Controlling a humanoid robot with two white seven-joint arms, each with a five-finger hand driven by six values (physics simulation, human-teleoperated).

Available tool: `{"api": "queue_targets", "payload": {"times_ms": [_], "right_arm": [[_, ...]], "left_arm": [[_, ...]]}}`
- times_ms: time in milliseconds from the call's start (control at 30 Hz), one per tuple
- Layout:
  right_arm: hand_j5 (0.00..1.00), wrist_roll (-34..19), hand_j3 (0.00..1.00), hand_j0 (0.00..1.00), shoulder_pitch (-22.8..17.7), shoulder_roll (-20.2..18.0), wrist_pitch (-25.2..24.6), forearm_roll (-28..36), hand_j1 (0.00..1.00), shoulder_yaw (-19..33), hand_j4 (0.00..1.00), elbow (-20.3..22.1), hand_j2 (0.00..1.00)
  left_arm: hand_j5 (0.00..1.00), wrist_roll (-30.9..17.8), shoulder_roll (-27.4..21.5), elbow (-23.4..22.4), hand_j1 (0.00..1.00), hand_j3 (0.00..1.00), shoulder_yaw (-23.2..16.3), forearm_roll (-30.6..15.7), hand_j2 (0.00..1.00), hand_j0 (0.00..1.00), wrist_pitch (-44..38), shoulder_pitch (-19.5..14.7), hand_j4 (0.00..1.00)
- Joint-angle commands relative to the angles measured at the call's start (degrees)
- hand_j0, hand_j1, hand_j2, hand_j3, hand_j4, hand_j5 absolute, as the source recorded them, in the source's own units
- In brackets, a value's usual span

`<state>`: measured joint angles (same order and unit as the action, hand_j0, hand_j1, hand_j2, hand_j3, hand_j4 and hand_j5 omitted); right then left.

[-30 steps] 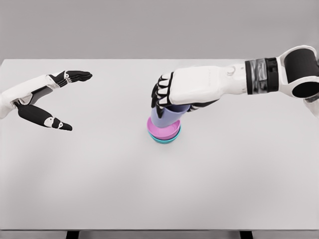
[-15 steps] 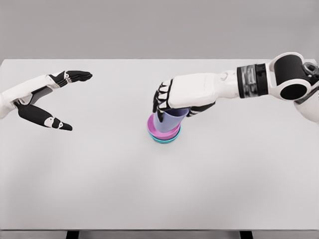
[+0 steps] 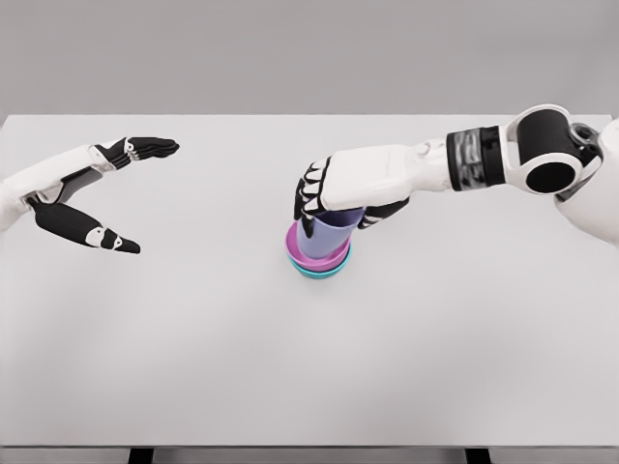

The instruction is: Stacking bowl and cup with both arms

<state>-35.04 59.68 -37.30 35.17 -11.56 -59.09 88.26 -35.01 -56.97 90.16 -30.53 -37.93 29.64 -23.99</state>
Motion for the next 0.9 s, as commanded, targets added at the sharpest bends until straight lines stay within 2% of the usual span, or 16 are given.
{"api": "queue_targets", "payload": {"times_ms": [0, 367, 400, 433, 467, 633, 800, 867], "right_arm": [[0.59, 0.04, 0.59, 0.59, 0.00, 0.21, -0.17, -0.04, 0.59, -0.15, 0.59, -0.46, 0.59], [0.63, 0.04, 0.63, 0.63, 0.09, 1.61, -0.17, -1.36, 0.63, -1.11, 0.63, -2.30, 0.63], [0.67, 0.04, 0.67, 0.67, 0.35, 1.61, -0.17, -1.36, 0.67, -1.11, 0.67, -2.30, 0.67], [0.92, 0.04, 0.92, 0.92, 0.35, 1.61, -0.17, -2.41, 0.92, -1.11, 0.92, -2.22, 0.92], [1.00, 0.04, 1.00, 1.00, 0.35, 1.61, -0.17, -4.26, 1.00, -1.11, 1.00, -2.04, 1.00], [1.00, 0.04, 1.00, 1.00, 0.44, 1.52, -0.17, -4.52, 1.00, -1.03, 1.00, -1.51, 1.00], [1.00, 0.04, 1.00, 1.00, 0.62, 0.73, -0.17, -4.26, 1.00, 0.03, 1.00, 1.47, 1.00], [1.00, 0.04, 1.00, 1.00, 0.53, 0.30, -0.17, -4.09, 1.00, 3.01, 1.00, 4.37, 1.00]], "left_arm": [[1.00, 0.01, -0.07, 0.02, 1.00, 1.00, 0.03, -0.39, 1.00, 1.00, -0.10, 0.00, 1.00], [1.00, 0.01, -0.07, 0.02, 1.00, 1.00, 0.03, -0.48, 1.00, 1.00, -0.10, 0.00, 1.00], [1.00, 0.01, -0.07, 0.02, 1.00, 1.00, 0.03, -0.48, 1.00, 1.00, -0.10, 0.00, 1.00], [1.00, 0.01, -0.07, 0.10, 1.00, 1.00, 0.03, -0.48, 1.00, 1.00, -0.02, 0.00, 1.00], [1.00, 0.01, -0.07, 0.02, 1.00, 1.00, 0.03, -0.48, 1.00, 1.00, -0.10, 0.00, 1.00], [1.00, 0.01, -0.07, 0.10, 1.00, 1.00, 0.03, -0.48, 1.00, 1.00, -0.10, 0.00, 1.00], [1.00, 0.01, -0.07, 0.10, 1.00, 1.00, 0.03, -0.48, 1.00, 1.00, -0.10, 0.00, 1.00], [1.00, 0.01, 0.02, 0.02, 1.00, 1.00, 0.03, -0.48, 1.00, 1.00, -0.10, 0.00, 1.00]]}}
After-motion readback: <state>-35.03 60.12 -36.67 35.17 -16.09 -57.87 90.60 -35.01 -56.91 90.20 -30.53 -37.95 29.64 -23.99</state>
